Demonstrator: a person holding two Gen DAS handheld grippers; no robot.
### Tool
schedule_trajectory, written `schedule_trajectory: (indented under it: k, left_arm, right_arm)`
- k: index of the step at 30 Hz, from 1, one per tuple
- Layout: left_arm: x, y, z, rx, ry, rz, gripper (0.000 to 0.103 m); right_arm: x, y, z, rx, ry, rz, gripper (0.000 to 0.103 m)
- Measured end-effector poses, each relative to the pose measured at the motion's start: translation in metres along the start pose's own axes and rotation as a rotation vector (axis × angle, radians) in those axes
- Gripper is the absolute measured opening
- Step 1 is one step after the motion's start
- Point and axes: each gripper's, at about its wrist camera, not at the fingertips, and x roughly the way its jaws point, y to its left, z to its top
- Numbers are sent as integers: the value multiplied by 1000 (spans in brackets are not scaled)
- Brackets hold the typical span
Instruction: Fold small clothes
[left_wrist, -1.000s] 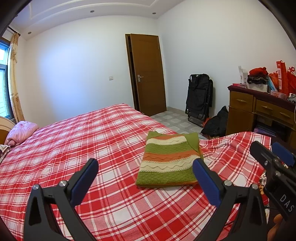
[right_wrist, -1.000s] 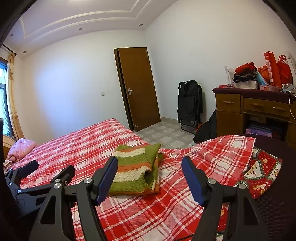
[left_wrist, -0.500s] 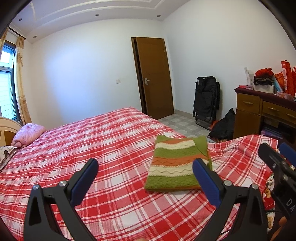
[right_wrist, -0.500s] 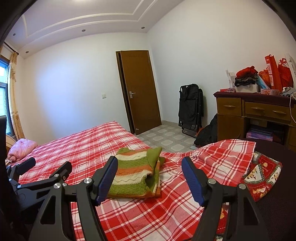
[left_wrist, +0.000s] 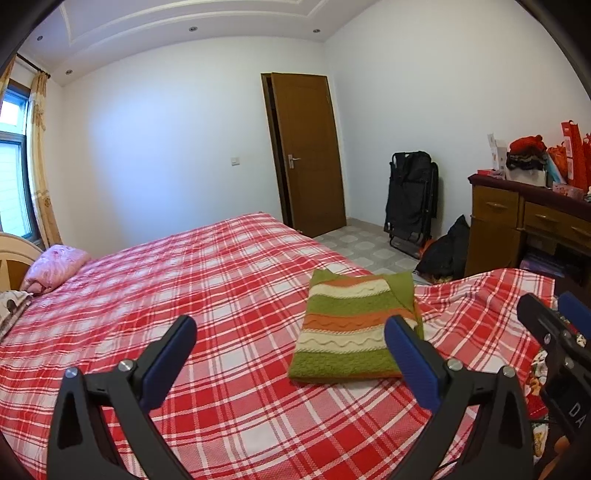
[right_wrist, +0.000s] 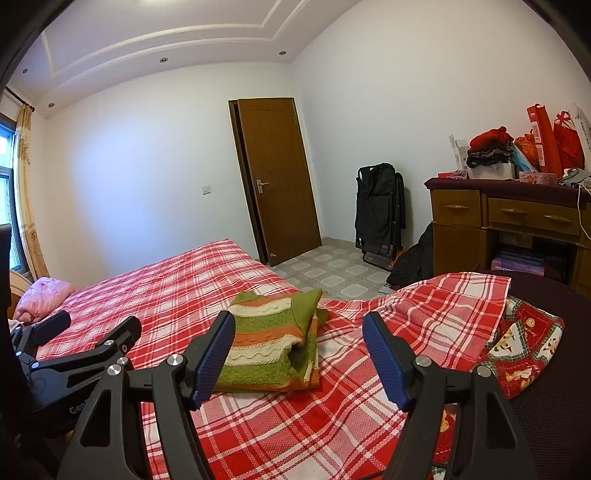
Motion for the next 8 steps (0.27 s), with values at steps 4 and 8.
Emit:
schedule_trajectory:
  k: [4,8]
  left_arm:
    - [0,3,-1,-22,2,-18,103]
    - [0,1,-2,-6,-3,-6,103]
  right_arm:
    - [3,-1,-2,6,14,6,72]
    - [5,-2,-3,11,23,5,72]
